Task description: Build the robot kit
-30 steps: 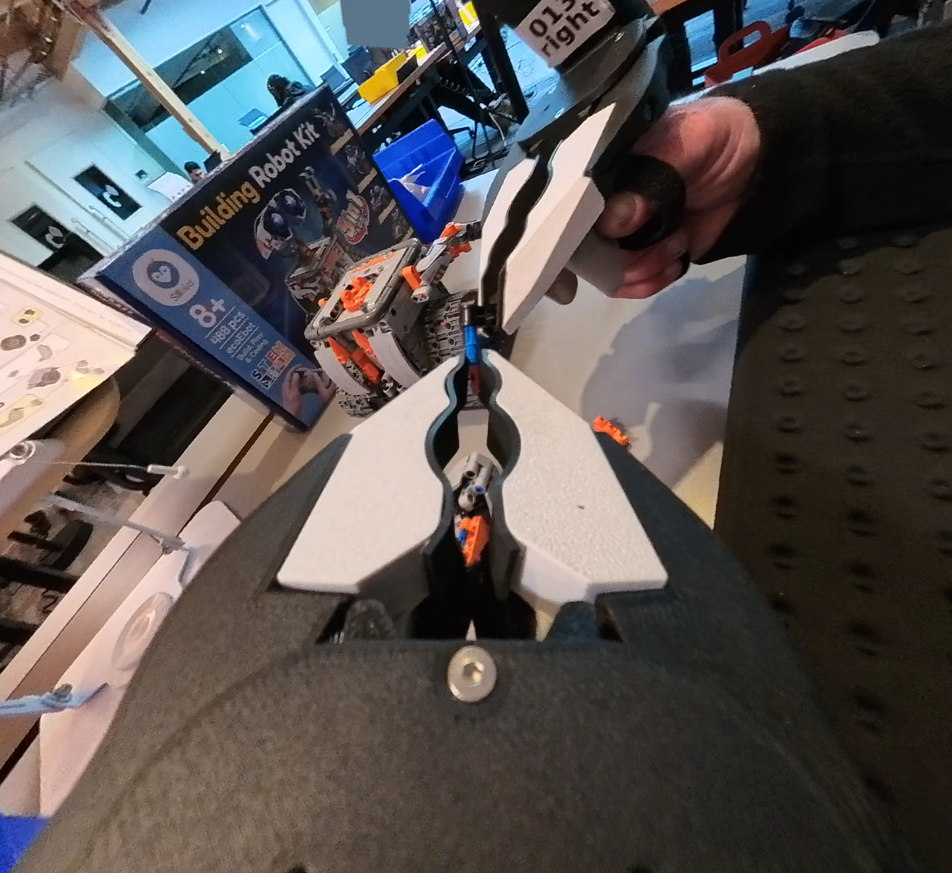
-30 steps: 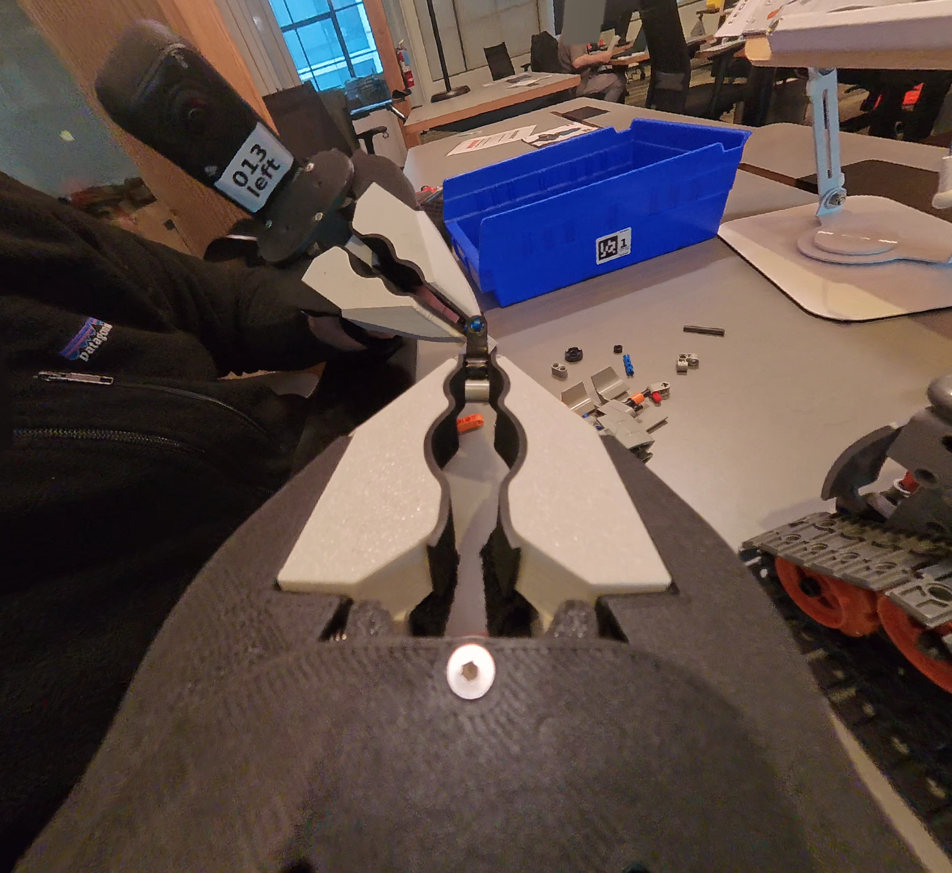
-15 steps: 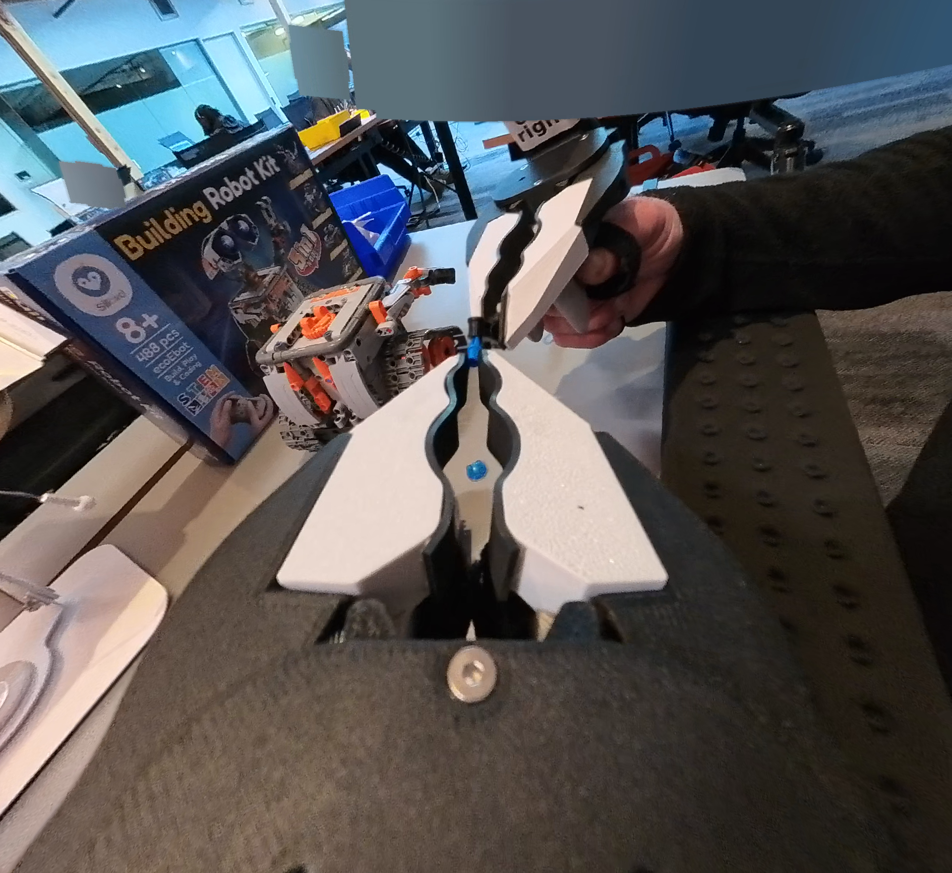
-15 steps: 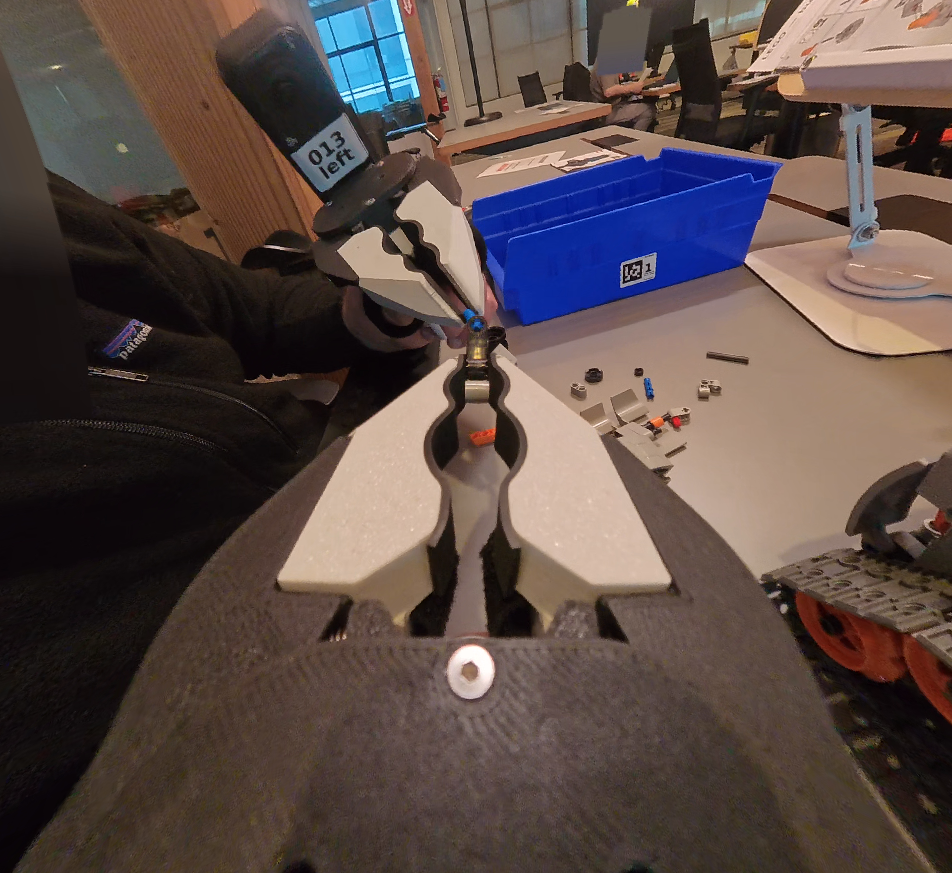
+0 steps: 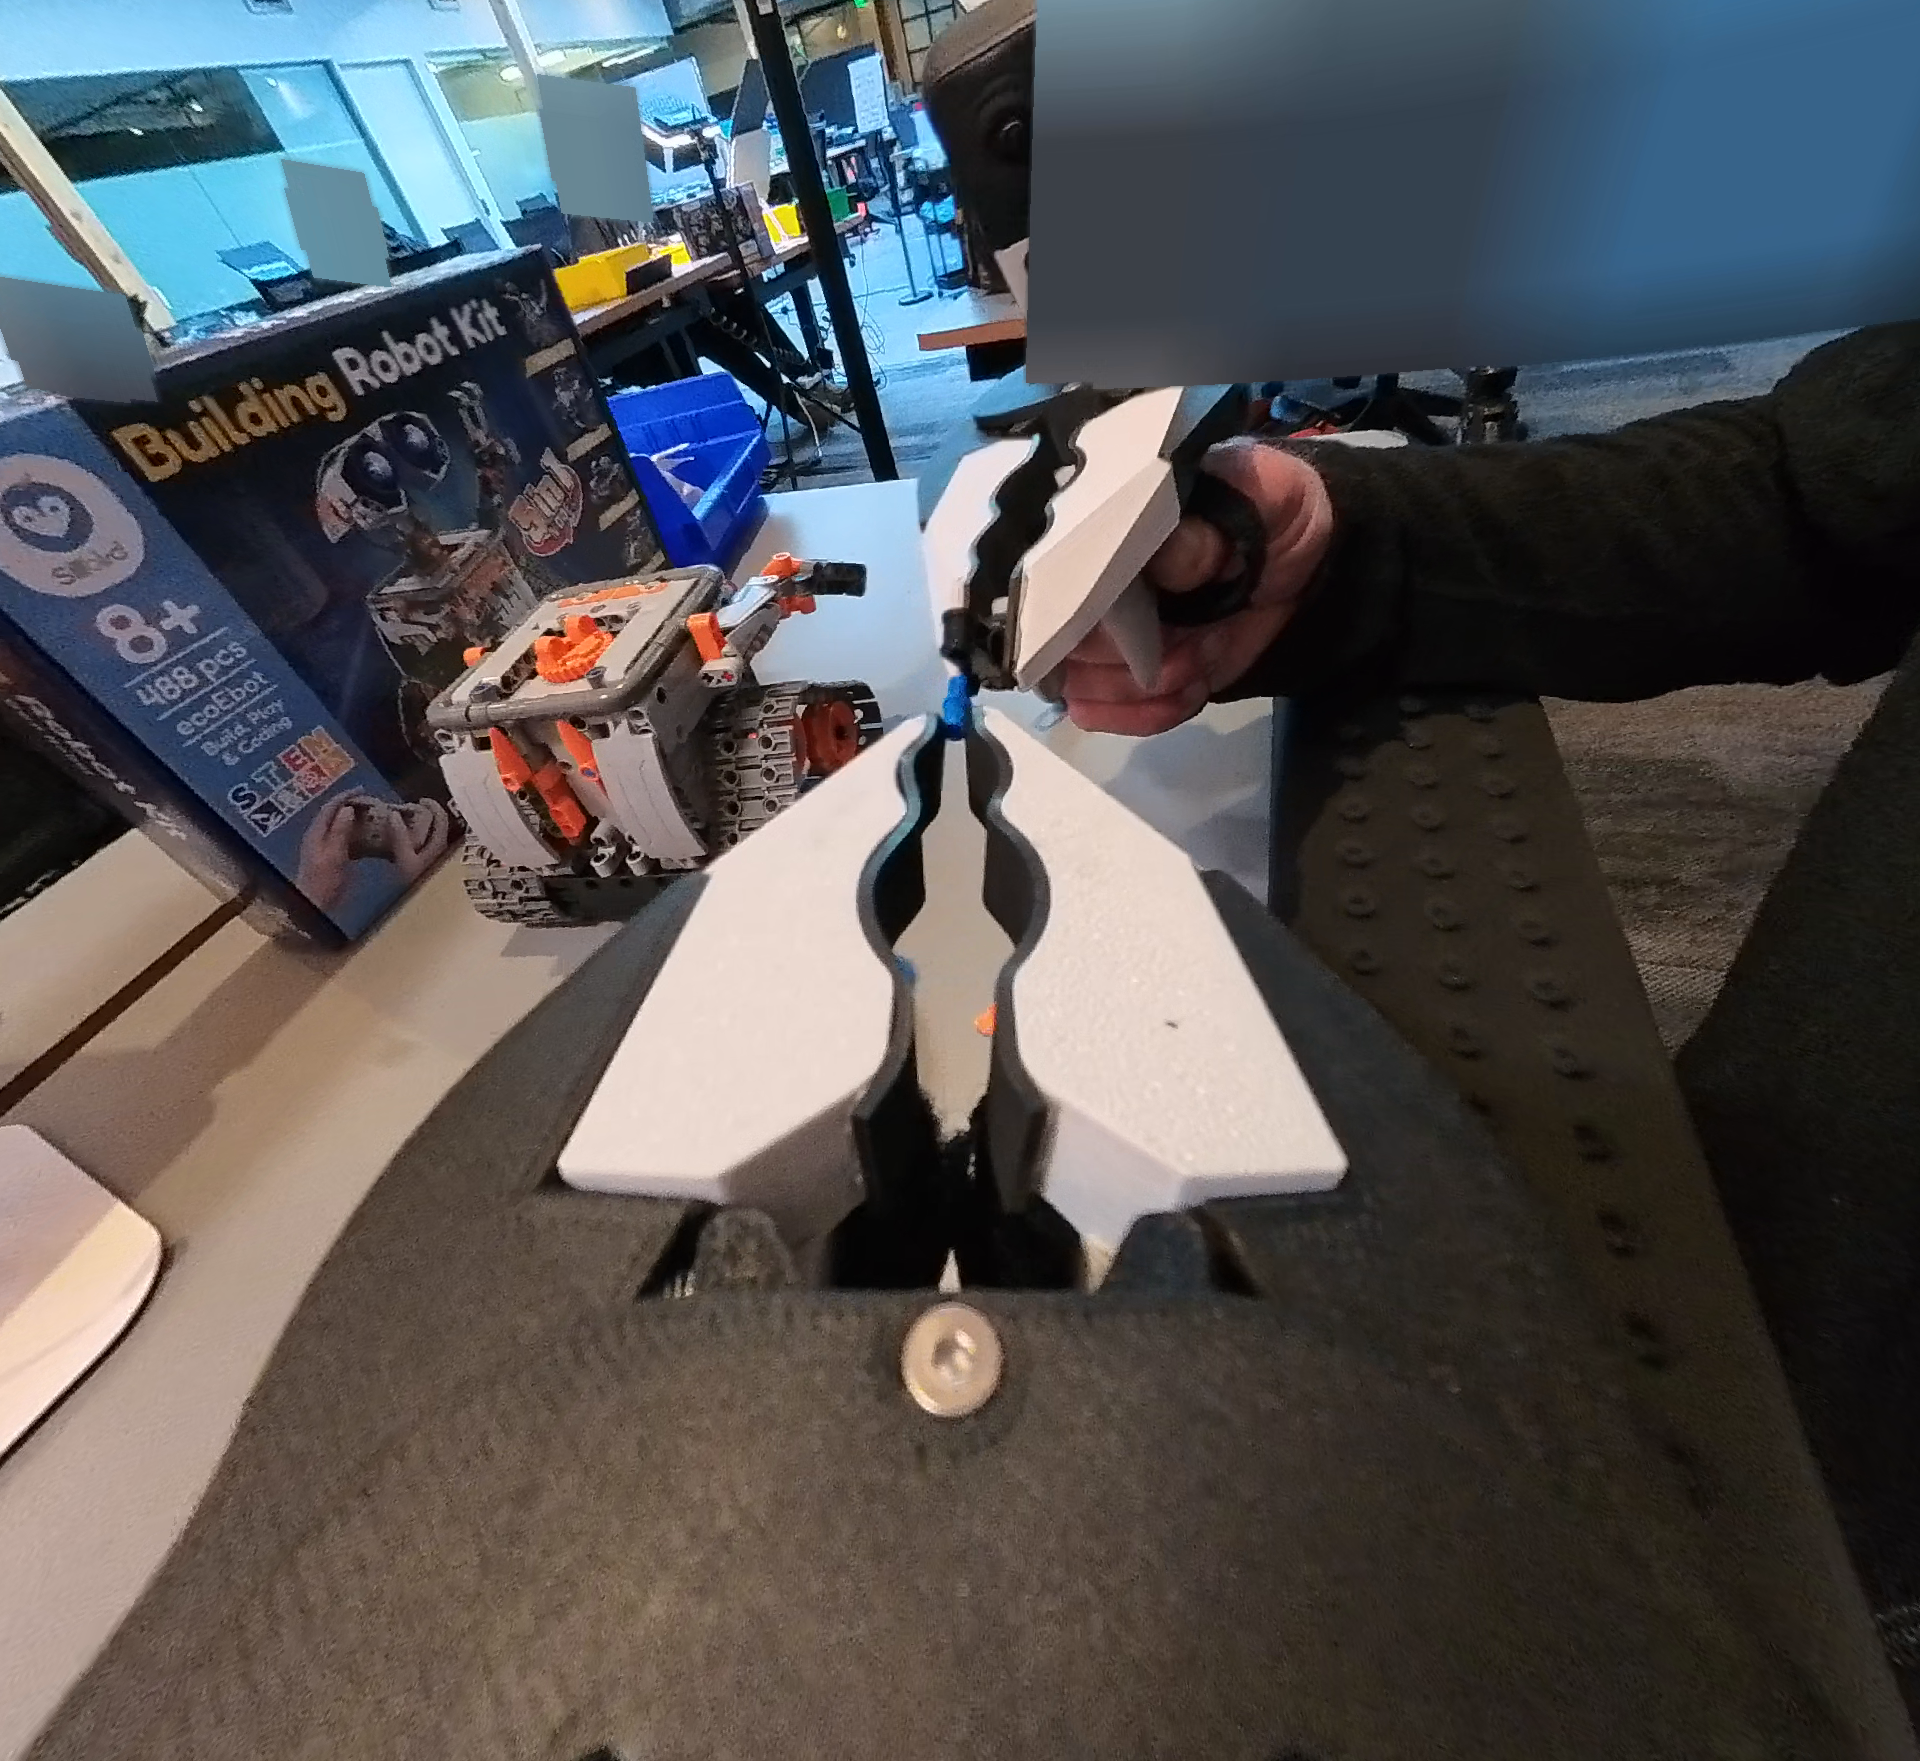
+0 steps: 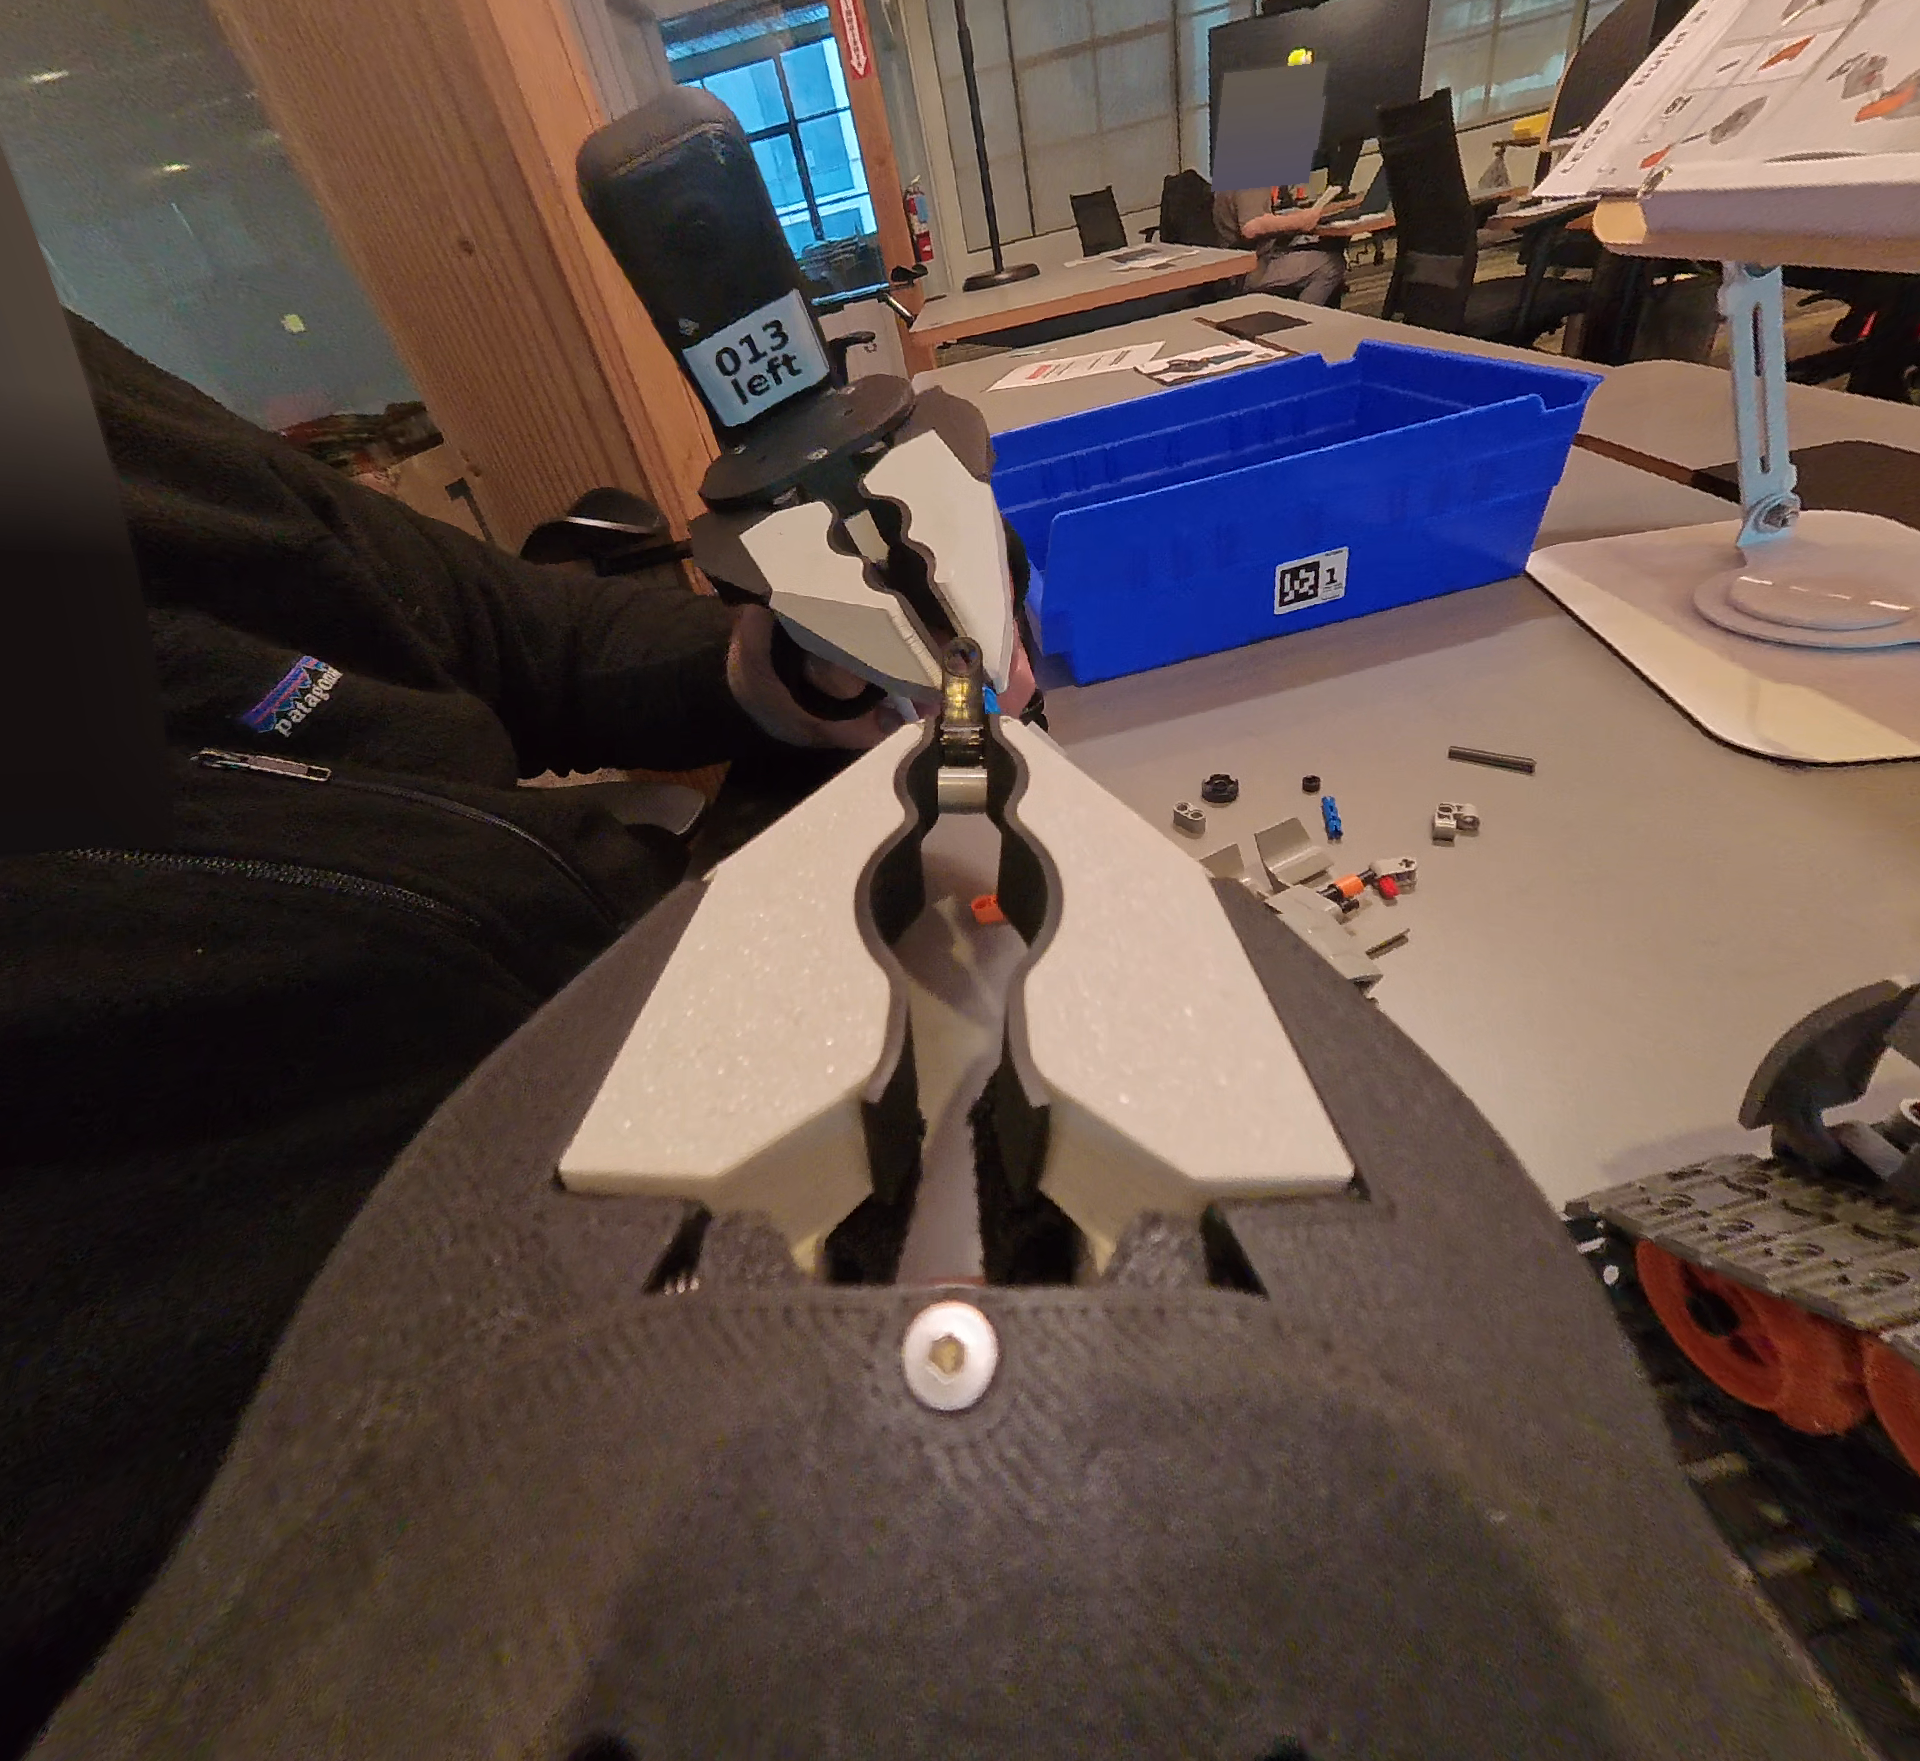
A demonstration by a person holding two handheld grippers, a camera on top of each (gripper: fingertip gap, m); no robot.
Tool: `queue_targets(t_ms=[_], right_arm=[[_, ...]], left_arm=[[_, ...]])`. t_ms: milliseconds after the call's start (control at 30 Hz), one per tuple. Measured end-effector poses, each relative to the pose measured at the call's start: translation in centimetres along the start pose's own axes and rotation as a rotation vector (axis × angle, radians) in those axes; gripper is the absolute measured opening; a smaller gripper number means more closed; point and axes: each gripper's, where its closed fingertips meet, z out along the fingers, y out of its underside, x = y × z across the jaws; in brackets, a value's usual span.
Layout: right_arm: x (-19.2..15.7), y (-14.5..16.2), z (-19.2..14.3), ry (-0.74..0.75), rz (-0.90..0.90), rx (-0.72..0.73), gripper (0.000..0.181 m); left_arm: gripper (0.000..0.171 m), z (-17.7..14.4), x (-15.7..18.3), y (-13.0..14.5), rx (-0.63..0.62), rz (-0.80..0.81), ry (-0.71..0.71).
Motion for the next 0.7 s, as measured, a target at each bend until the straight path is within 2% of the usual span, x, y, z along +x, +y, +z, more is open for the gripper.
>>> queue_targets(t_ms=[233, 700], right_arm=[[0.0, -0.3, -0.3, 0.009, -0.008, 0.01, 0.005], [-0.2, -1.2, -0.7, -0.003, -0.006, 0.063, 0.005]], left_arm=[[0.001, 0.0, 0.0, -0.2, 0.027, -0.034, 0.014], [0.001, -0.2, -0.1, -2.0, 0.184, -0.28, 0.121]])
